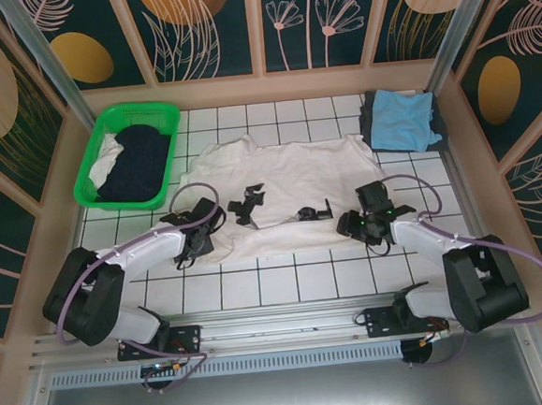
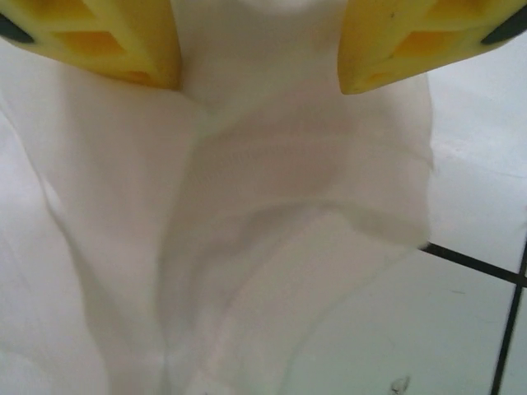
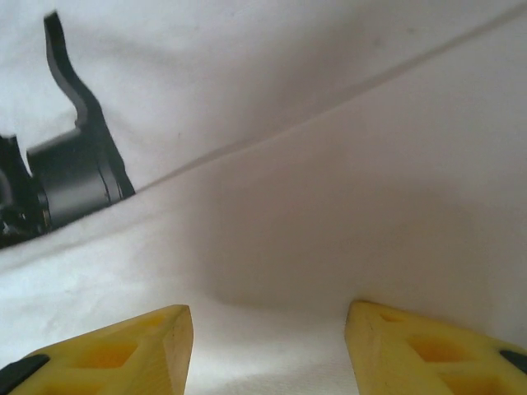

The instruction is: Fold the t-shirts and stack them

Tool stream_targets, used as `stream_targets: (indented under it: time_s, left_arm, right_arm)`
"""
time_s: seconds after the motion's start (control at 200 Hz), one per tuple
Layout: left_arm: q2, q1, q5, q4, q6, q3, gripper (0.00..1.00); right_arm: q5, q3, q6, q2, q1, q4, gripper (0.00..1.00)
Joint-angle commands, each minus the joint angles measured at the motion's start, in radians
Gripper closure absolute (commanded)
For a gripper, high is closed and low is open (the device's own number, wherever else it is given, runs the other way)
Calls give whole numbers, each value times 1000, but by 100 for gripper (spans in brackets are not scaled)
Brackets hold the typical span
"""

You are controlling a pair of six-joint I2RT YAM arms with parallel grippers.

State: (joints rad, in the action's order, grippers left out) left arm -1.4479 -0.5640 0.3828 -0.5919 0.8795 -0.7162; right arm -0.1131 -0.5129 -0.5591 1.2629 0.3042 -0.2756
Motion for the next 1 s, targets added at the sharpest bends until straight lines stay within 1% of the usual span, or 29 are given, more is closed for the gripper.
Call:
stream_targets:
  time_s: [0.0,0.07,0.13,0.16,0.26,0.37,0.46,0.55,0.631,0.691,0.731,0.751,0.796,0.841,0.881,0.951,0.996]
  left_arm:
    - [-21,20,12,42,16,7,59]
    - [-22,27,33,24,18,3,75]
    - [-12,33,36,27,18,15,83]
    - [-4,36,31,33,18,25,88]
    - [28,39,2,50,26,57,100]
    - [80,42,5,33,55,65,100]
    - [120,43,7,16,55,50,100]
    - [151,45,35,-18,74,50,100]
    - [164,44,19,-10,71,52,100]
    - [155,45,-7,9,49,33,96]
    - [140,44,-27,21,23,4,90]
    - [130,44,-34,25,4,-15,85]
    - [99,41,-51,33,-20,-62,70]
    - [63,30,-68,45,-50,-111,63]
    - [18,16,-85,48,-63,-163,61]
    - [-83,-33,-94,27,-73,-277,61]
    - [-152,-61,-77,0,-72,-343,61]
  right_arm:
    - [3,61,-18,-27,-75,-32,47]
    - [-38,78,-25,-51,-97,-37,48]
    - [-41,92,-46,-75,-94,-35,48]
    - [-48,95,-54,-84,-95,-30,48]
    - [-46,86,-69,-90,-91,-25,49]
    - [-45,42,-61,-86,-91,-44,49]
    - [-14,-30,-40,-93,-92,-85,49]
    - [15,-105,-9,-97,-92,-121,47]
    - [27,-151,23,-97,-94,-128,46]
    - [27,-169,38,-90,-93,-116,45]
    - [18,-176,43,-83,-94,-102,45]
    - [12,-177,45,-78,-94,-93,45]
    - [-9,-175,48,-68,-94,-73,45]
    - [-27,-166,50,-58,-93,-49,45]
    - [-40,-158,52,-48,-92,-31,45]
    - [-63,-153,56,-23,-92,-17,45]
    - [-67,-150,58,-7,-93,-11,45]
